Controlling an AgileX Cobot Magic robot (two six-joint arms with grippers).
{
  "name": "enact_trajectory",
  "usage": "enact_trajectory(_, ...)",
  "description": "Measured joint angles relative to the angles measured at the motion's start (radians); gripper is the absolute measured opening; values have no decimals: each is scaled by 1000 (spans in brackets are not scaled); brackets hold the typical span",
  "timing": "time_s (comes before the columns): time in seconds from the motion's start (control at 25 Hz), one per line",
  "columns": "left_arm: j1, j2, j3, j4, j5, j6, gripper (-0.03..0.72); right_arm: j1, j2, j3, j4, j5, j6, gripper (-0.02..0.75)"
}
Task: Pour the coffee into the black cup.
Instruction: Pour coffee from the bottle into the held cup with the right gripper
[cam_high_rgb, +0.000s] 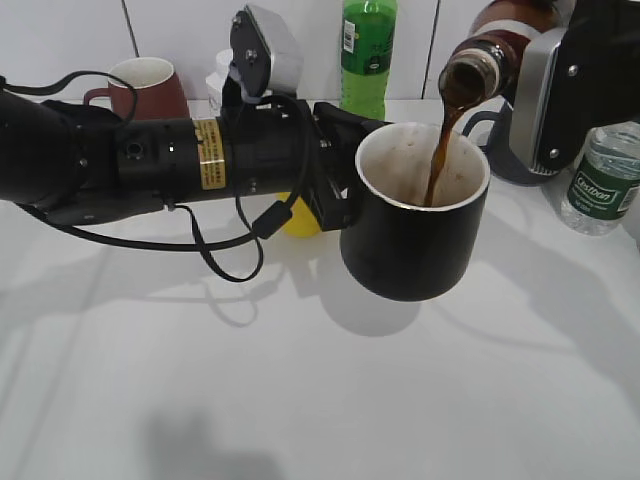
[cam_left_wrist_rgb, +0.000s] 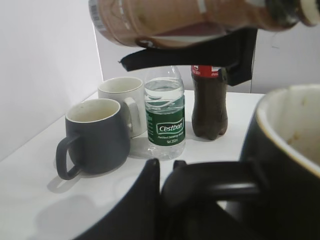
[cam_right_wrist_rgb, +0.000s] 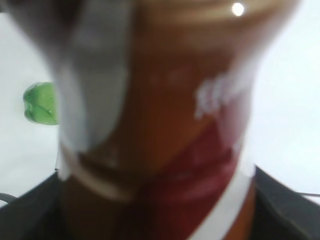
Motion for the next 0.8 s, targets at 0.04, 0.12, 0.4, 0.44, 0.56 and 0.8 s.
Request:
enact_trajectory(0.04,0,0,0,0,0,0,42,0,0,0,0,0,0,527)
enact_trajectory(0.12,0,0,0,0,0,0,42,0,0,0,0,0,-2,527)
enact_trajectory(0.4,0,0,0,0,0,0,42,0,0,0,0,0,-9,527)
enact_trajectory(0.44,0,0,0,0,0,0,42,0,0,0,0,0,-15,527)
enact_trajectory(0.56,0,0,0,0,0,0,42,0,0,0,0,0,-35,527)
enact_trajectory(0.8,0,0,0,0,0,0,42,0,0,0,0,0,-46,527)
